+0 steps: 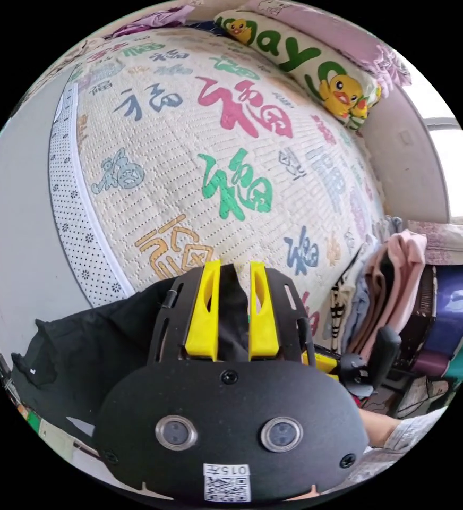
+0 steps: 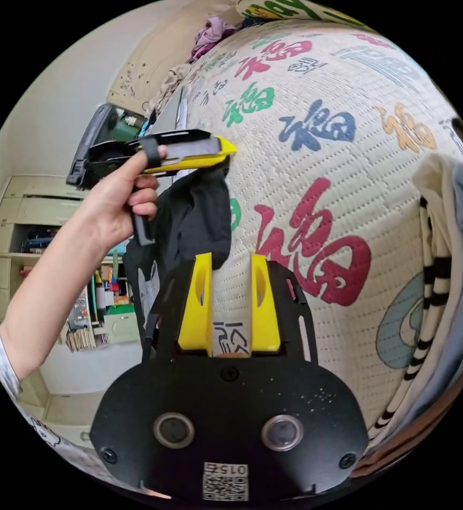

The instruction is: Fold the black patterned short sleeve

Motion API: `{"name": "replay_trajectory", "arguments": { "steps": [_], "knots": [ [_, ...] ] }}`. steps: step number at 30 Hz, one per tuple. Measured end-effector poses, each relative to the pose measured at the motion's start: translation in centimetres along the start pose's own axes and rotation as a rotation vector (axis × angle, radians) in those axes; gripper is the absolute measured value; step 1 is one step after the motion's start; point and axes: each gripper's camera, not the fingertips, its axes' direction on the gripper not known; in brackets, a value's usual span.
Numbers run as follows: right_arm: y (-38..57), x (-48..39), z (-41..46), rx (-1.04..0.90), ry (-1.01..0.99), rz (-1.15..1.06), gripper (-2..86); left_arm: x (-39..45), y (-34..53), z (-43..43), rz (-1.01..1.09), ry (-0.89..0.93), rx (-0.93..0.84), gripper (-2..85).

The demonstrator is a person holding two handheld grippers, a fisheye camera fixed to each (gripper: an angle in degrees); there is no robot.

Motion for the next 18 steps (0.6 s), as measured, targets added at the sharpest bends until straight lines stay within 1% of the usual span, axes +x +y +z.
{"name": "replay_trajectory", "arguments": {
  "steps": [2, 3, 5, 7, 8, 9, 13, 15, 18],
  "knots": [
    [-1.2, -0.6, -0.4, -0.044, -0.046, -0.08, 10.6, 0.0, -0.4, 0.2, 0.022, -0.02, 0.002, 4.2],
    [-2.2, -0.9, -0.2, -0.088, -0.031, -0.102, 10.3, -0.1, -0.5, 0.1, 0.023, -0.027, 0.005, 3.0],
    [-3.4, -0.4, -0.4, -0.117, 0.016, -0.087, 9.1, -0.4, -0.4, 0.0, 0.012, -0.049, -0.01, 1.6],
    [-4.5, 0.7, -2.4, -0.106, -0.04, -0.059, 6.5, -0.9, -0.6, -0.6, -0.001, -0.011, 0.004, 0.5],
    [-5.0, 1.5, -4.4, -0.085, -0.078, -0.045, 4.5, -0.9, -0.6, -1.0, -0.001, 0.005, 0.022, 0.3],
    [-5.4, 2.1, -6.9, -0.063, -0.063, -0.04, 2.6, -0.8, -0.7, -1.9, 0.003, 0.038, 0.065, 0.1],
    [-6.1, 4.1, -15.4, 0.001, 0.039, -0.058, 1.0, 0.8, -1.7, -4.0, 0.086, 0.162, 0.184, -0.2],
    [-6.8, 6.1, -19.8, -0.003, 0.06, -0.033, 0.7, 1.4, -2.3, -3.0, 0.115, 0.199, 0.173, -0.2],
    [-8.0, 8.2, -23.3, -0.037, 0.094, -0.003, 0.8, 1.6, -2.9, 0.0, 0.113, 0.196, 0.121, 0.1]
  ]
}}
